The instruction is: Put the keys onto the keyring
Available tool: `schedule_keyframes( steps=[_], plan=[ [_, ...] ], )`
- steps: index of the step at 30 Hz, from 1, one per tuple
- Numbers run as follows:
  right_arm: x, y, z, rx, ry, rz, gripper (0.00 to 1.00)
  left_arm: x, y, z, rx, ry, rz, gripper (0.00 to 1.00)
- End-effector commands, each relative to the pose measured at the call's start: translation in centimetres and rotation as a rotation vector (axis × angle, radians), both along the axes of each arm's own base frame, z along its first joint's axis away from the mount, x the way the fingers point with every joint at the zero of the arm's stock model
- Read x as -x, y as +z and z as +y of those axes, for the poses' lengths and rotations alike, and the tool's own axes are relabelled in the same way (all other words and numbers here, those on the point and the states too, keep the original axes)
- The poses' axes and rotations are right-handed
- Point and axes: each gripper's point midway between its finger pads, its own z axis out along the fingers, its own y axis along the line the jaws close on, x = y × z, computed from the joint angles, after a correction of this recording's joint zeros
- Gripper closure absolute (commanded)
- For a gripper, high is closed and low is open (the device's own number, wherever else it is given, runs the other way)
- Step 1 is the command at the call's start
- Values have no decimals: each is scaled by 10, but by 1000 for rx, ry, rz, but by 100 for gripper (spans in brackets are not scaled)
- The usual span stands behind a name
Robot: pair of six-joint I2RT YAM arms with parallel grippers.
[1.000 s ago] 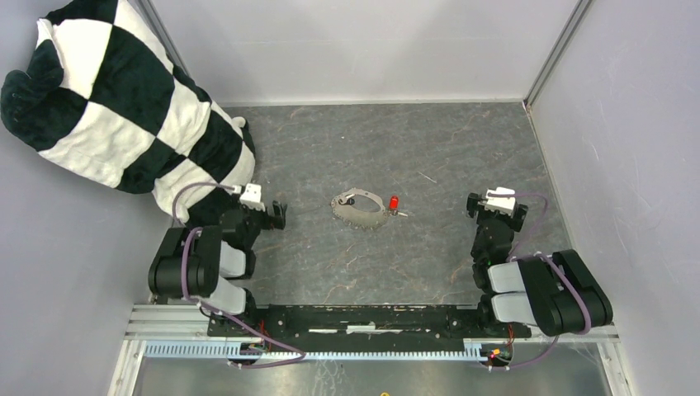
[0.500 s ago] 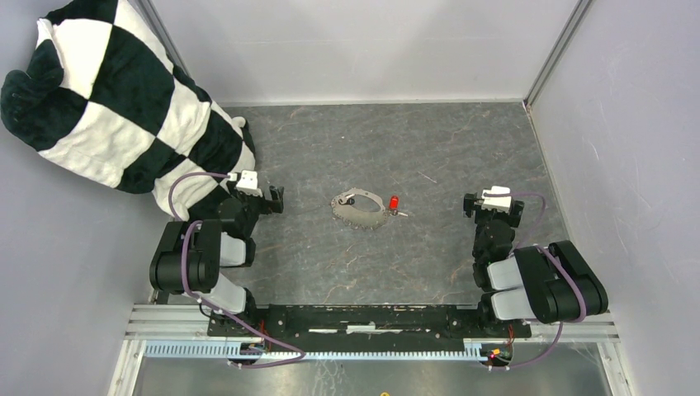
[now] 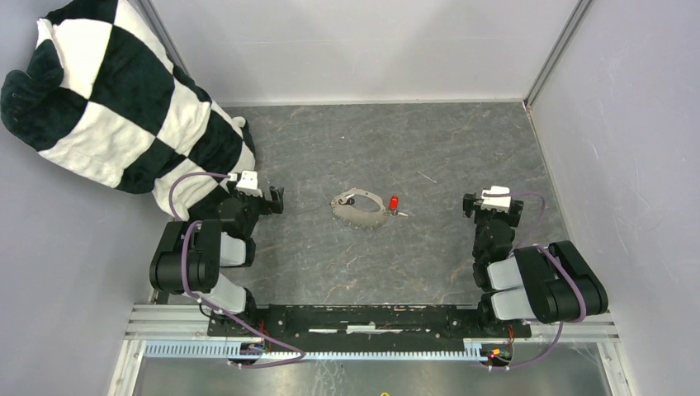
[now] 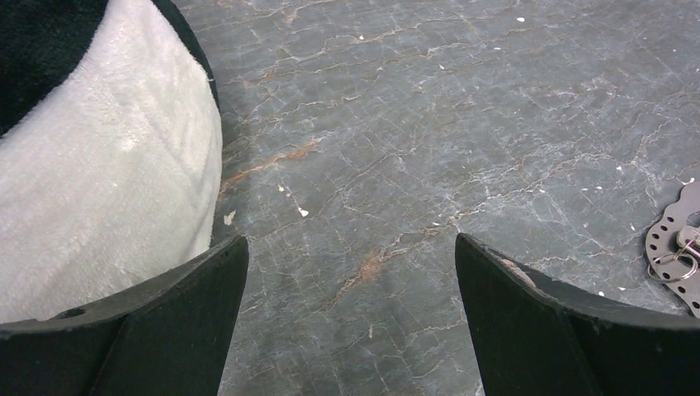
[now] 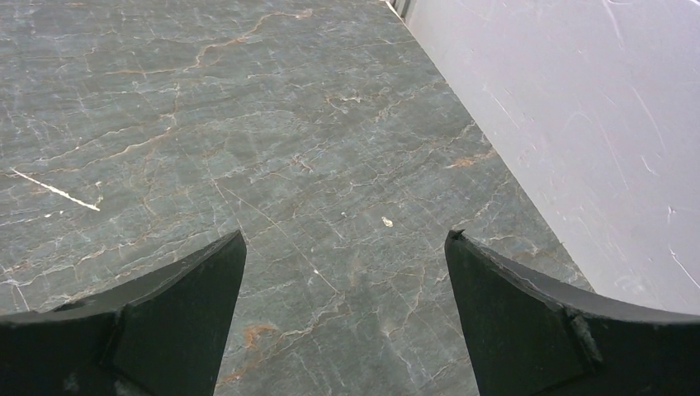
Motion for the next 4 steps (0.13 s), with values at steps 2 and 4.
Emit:
schedule_keyframes(
  steps=[2, 4],
  plan=[
    [25, -21, -4, 16, 2, 56, 2, -4, 9, 2, 23, 19, -29, 0],
    [25, -21, -4, 16, 2, 56, 2, -2, 12, 2, 26, 20, -44, 0]
  ],
)
